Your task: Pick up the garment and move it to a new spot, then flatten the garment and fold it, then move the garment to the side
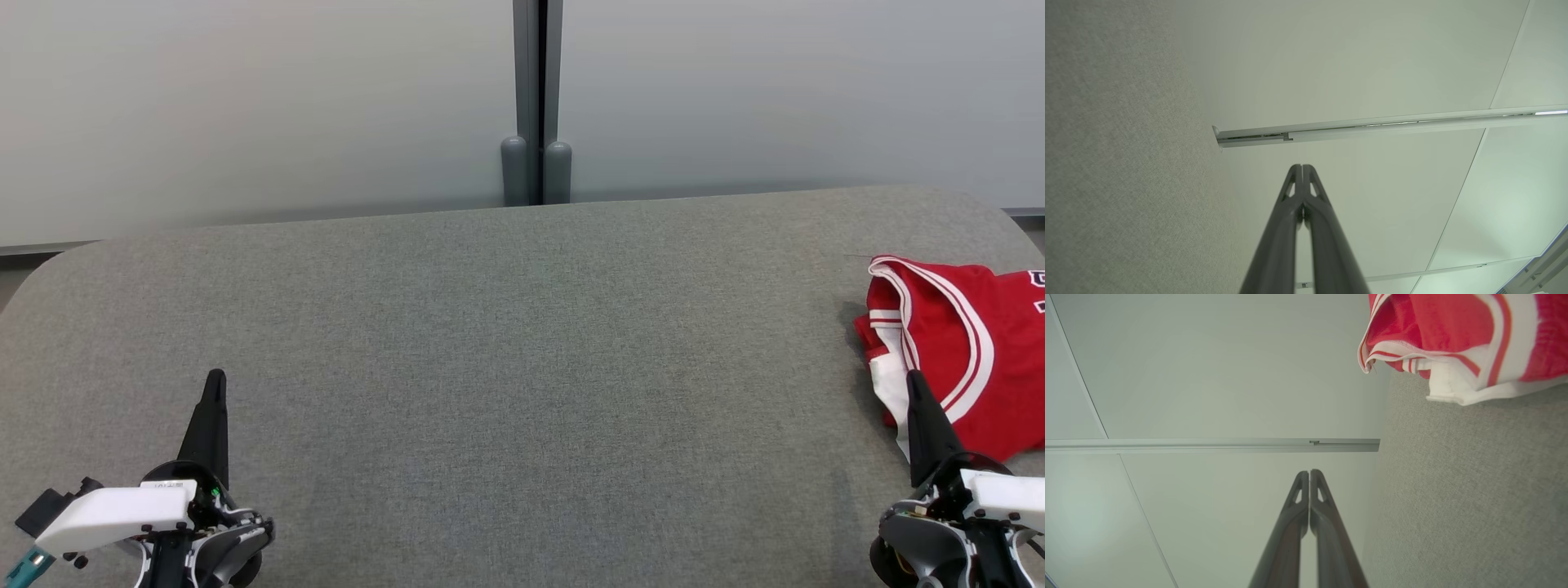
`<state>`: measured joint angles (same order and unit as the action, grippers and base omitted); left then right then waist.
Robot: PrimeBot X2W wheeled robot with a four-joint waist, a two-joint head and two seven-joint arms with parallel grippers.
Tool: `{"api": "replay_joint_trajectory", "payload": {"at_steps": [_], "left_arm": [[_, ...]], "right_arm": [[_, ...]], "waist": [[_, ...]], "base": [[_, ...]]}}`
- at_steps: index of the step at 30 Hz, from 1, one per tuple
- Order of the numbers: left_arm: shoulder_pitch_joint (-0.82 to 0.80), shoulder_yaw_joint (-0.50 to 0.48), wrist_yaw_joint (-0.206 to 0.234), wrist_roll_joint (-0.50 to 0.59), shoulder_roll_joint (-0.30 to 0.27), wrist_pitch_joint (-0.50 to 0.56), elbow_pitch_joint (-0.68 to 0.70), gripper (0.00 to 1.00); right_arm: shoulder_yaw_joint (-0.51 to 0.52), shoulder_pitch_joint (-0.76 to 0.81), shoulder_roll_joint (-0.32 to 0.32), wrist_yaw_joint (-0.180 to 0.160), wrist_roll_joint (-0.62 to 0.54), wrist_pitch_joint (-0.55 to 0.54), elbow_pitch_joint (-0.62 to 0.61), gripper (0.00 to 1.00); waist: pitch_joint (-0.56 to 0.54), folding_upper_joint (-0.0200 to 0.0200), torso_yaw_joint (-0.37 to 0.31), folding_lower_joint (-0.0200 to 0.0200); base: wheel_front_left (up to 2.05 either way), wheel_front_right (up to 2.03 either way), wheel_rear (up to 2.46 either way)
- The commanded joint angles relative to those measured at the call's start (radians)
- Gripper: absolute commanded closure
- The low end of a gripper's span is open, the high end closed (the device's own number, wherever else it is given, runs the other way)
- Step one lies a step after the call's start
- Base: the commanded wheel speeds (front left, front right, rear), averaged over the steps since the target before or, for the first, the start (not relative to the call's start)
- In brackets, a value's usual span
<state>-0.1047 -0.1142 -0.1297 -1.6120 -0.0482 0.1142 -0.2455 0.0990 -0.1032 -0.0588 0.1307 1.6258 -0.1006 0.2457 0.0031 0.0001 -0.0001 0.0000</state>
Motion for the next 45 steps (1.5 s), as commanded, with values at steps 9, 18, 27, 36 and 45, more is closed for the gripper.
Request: {"api": "replay_joint_trajectory", "payload": {"at_steps": [9,18,27,36,45], "left_arm": [[-0.010,-0.005,-0.004,0.000,-0.002,0.004,-0.001,1.00],[-0.010,-0.005,-0.004,0.000,-0.002,0.004,-0.001,1.00],[-0.010,-0.005,-0.004,0.000,-0.002,0.004,-0.001,1.00],[-0.010,-0.005,-0.004,0.000,-0.002,0.004,-0.001,1.00],[-0.010,-0.005,-0.004,0.000,-0.002,0.004,-0.001,1.00]], "right_arm": [[0.005,-0.011,-0.001,0.000,-0.005,-0.005,0.002,1.00],[0.006,-0.011,0.000,0.000,-0.007,-0.006,0.002,1.00],[0.007,-0.011,0.001,0.000,-0.008,-0.008,0.002,1.00],[0.008,-0.011,0.002,0.000,-0.009,-0.009,0.002,1.00],[0.009,-0.012,0.003,0.000,-0.010,-0.010,0.002,1.00]], "waist": [[0.000,-0.0001,0.000,0.0000],[0.000,-0.0001,0.000,0.0000],[0.000,-0.0001,0.000,0.0000],[0.000,-0.0001,0.000,0.0000],[0.000,-0.0001,0.000,0.0000]], "base": [[0.00,0.00,0.00],[0.00,0.00,0.00],[0.00,0.00,0.00],[0.00,0.00,0.00],[0.00,0.00,0.00]]}}
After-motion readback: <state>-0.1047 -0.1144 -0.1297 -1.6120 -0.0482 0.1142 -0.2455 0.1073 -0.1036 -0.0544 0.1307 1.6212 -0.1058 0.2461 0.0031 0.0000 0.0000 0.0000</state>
